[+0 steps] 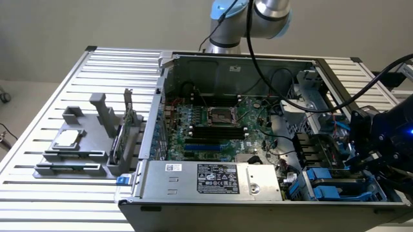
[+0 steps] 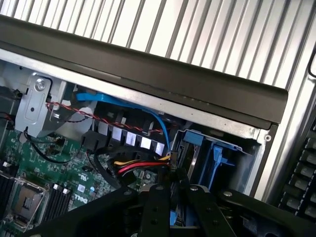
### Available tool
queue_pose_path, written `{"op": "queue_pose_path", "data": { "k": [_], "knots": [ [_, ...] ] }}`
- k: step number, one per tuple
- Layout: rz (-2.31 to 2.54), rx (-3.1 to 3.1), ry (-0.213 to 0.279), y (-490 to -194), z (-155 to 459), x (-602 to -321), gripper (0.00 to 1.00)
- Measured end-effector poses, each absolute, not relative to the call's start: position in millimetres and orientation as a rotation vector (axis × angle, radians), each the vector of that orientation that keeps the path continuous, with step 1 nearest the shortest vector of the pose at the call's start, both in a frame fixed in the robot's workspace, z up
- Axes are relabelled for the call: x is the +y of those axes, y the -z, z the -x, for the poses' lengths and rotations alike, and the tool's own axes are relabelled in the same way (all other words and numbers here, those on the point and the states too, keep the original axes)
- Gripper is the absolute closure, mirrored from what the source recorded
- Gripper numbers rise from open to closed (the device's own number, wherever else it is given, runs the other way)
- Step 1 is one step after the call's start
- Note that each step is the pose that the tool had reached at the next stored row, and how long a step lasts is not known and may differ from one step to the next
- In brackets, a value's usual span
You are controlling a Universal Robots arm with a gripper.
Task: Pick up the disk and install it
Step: 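Insert the first disk wire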
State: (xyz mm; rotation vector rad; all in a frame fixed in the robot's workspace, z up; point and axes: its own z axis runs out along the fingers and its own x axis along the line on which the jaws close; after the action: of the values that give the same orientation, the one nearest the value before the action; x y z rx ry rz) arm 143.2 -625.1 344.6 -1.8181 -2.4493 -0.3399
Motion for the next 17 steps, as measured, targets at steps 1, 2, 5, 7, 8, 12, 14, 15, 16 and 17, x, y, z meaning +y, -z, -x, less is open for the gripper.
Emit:
{"op": "queue_pose_path", "data": {
  "k": [1,2,5,7,8,12,14,15,16,17],
  "knots": [
    [1.819,-2.450,0.338,-344.7,-141.7,-625.1,0.82],
    [1.821,-2.450,0.337,-344.7,-140.4,-625.1,0.82],
    [1.832,-2.445,0.334,-344.6,-137.9,-625.1,0.82],
    [1.846,-2.440,0.329,-344.7,-137.8,-625.1,0.82],
    [1.856,-2.439,0.323,-344.7,-137.7,-625.1,0.82],
    [1.893,-2.429,0.304,-344.5,-137.7,-625.1,0.82],
    [1.910,-2.418,0.303,-344.2,-137.7,-625.2,0.82],
    [1.920,-2.412,0.303,-344.2,-137.7,-625.1,0.82],
    [1.930,-2.405,0.303,-344.2,-137.7,-625.1,0.82],
    [1.940,-2.398,0.303,-344.1,-137.7,-625.1,0.82]
  ]
}}
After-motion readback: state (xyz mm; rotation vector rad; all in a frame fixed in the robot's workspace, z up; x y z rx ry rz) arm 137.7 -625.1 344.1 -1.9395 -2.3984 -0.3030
